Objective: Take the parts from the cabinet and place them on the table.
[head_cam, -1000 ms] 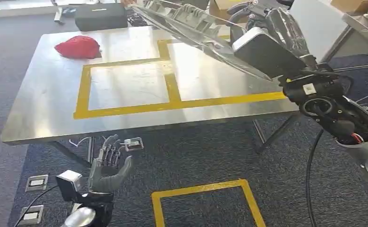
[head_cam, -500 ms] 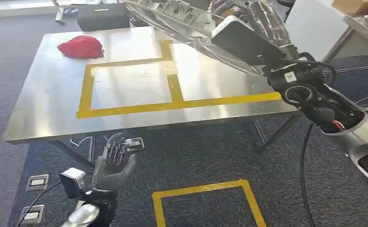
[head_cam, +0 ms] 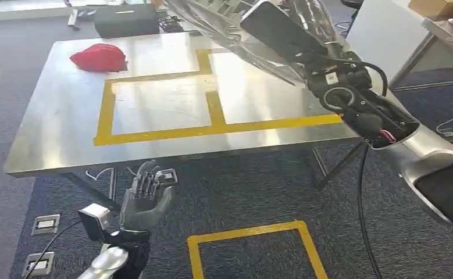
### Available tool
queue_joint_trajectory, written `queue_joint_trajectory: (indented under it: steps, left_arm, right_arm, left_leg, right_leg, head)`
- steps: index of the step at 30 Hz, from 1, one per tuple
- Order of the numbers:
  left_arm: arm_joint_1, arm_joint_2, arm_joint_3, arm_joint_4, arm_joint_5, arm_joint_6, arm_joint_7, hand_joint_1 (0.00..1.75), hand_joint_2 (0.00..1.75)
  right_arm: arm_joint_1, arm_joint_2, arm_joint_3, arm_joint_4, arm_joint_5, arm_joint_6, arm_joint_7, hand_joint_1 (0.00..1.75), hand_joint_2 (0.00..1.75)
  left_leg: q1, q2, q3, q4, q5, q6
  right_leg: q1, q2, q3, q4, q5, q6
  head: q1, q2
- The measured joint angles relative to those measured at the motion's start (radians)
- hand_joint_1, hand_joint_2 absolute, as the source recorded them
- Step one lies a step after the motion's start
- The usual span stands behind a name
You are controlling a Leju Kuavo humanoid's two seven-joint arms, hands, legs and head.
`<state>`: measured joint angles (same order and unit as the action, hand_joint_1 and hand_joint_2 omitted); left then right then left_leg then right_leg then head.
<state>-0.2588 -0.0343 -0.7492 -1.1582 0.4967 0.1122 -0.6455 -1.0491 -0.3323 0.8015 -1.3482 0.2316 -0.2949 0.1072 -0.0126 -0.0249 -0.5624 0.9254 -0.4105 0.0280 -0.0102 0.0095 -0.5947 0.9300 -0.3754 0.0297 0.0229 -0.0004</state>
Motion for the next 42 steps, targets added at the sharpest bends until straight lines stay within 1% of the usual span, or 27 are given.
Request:
queue_joint_trajectory:
  steps: [5,11,16,26,39,40,41,42]
  left_arm:
    - [-0.009,-0.002,-0.002,0.01,0.002,-0.004,0.006,0.0,1.75]
    - [-0.011,-0.002,-0.003,0.018,0.006,0.006,0.009,0.0,1.75]
    - [-0.011,-0.002,-0.003,0.018,0.006,0.009,0.01,0.0,1.75]
    - [-0.011,-0.001,-0.003,0.024,0.01,0.014,0.012,0.0,1.75]
    - [-0.01,-0.001,-0.003,0.027,0.008,0.012,0.012,0.0,1.75]
    - [-0.011,0.0,-0.003,0.028,0.006,0.011,0.011,0.0,1.75]
    - [-0.011,-0.001,-0.003,0.028,0.006,0.009,0.01,0.0,1.75]
    - [-0.011,-0.001,-0.003,0.028,0.005,0.006,0.01,0.0,1.75]
  right_arm:
    - [-0.005,0.006,0.01,0.028,-0.012,-0.005,0.006,1.75,1.75]
    - [-0.02,0.027,0.025,0.07,-0.026,-0.008,-0.018,1.75,1.75]
    - [-0.03,0.038,0.038,0.092,-0.035,-0.011,-0.022,1.75,1.75]
    - [-0.03,0.055,0.047,0.121,-0.034,-0.012,-0.03,1.75,1.75]
    - [-0.027,0.062,0.047,0.134,-0.017,-0.011,-0.035,1.75,1.75]
    - [-0.027,0.062,0.047,0.134,-0.014,-0.011,-0.035,1.75,1.75]
    - [-0.028,0.064,0.047,0.134,-0.011,-0.01,-0.034,1.75,1.75]
    - [-0.028,0.066,0.045,0.134,-0.007,-0.01,-0.034,1.75,1.75]
  left_leg:
    - [0.0,0.0,0.0,0.0,0.0,0.0]
    - [0.0,0.0,0.0,0.0,0.0,0.0]
    - [0.0,0.0,0.0,0.0,0.0,0.0]
    - [0.0,0.0,0.0,0.001,0.0,0.0]
    - [0.0,0.0,0.0,0.001,0.0,0.0]
    - [-0.005,0.0,-0.002,0.008,-0.005,0.005]
    - [-0.006,0.0,-0.002,0.002,-0.001,0.014]
    - [-0.005,0.002,0.007,-0.012,0.004,0.018]
  right_leg:
    - [0.0,0.0,0.0,0.0,0.0,0.0]
    - [0.0,0.0,0.0,0.0,0.0,0.0]
    - [0.0,0.0,0.0,0.0,0.0,0.0]
    - [0.0,0.0,0.0,0.0,0.0,0.0]
    - [0.0,0.0,0.0,0.0,0.0,0.0]
    - [-0.01,0.001,0.002,-0.007,0.003,0.005]
    - [-0.008,0.001,0.004,-0.011,0.006,0.011]
    - [-0.005,0.003,0.009,-0.018,0.007,0.013]
  head:
    - [0.001,0.0]
    - [0.0,0.0]
    - [0.0,0.0]
    - [0.0,0.0]
    - [0.0,0.0]
    - [0.0,0.0]
    - [-0.003,0.0]
    - [-0.006,0.0]
